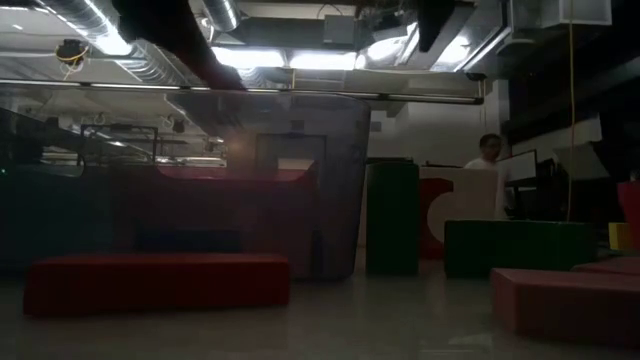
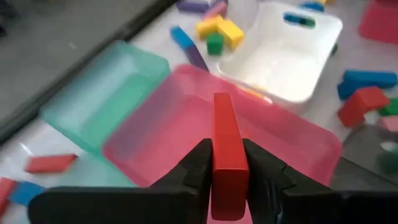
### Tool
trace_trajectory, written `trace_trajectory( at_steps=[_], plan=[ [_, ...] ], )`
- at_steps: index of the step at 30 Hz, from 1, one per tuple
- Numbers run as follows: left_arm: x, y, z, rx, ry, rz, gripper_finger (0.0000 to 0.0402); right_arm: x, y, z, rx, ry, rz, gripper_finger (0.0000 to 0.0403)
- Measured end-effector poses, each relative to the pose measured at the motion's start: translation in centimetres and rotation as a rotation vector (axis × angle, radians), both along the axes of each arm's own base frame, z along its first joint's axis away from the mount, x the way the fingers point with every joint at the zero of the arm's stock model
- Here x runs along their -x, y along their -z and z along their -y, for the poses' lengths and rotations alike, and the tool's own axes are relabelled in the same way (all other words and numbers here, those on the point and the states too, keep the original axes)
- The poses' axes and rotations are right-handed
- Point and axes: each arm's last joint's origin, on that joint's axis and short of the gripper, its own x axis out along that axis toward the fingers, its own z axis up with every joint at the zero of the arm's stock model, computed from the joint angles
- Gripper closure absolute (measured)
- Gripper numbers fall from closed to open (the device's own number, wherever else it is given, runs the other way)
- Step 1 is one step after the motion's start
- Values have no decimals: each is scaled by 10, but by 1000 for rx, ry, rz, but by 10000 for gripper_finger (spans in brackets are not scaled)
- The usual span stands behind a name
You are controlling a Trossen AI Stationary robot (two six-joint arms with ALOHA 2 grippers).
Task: Sort blocks
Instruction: Put the red block into the top pink bin, then put the blue block into the black bin
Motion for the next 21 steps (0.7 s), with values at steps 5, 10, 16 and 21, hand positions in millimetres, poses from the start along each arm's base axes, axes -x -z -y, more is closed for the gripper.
trace_trajectory(
  at_steps=[5,10,16,21],
  plan=[
    [-5,8,-11,52,0,-37,304,4,13,-53,-27,-60,30,205],
    [-7,11,-22,53,-48,-42,268,16,44,-111,-68,-85,43,205],
    [-8,11,-24,54,-58,-40,254,37,93,-170,-124,-53,126,205],
    [-7,11,-20,55,-40,-37,259,48,129,-203,-184,-92,288,205]
  ],
)
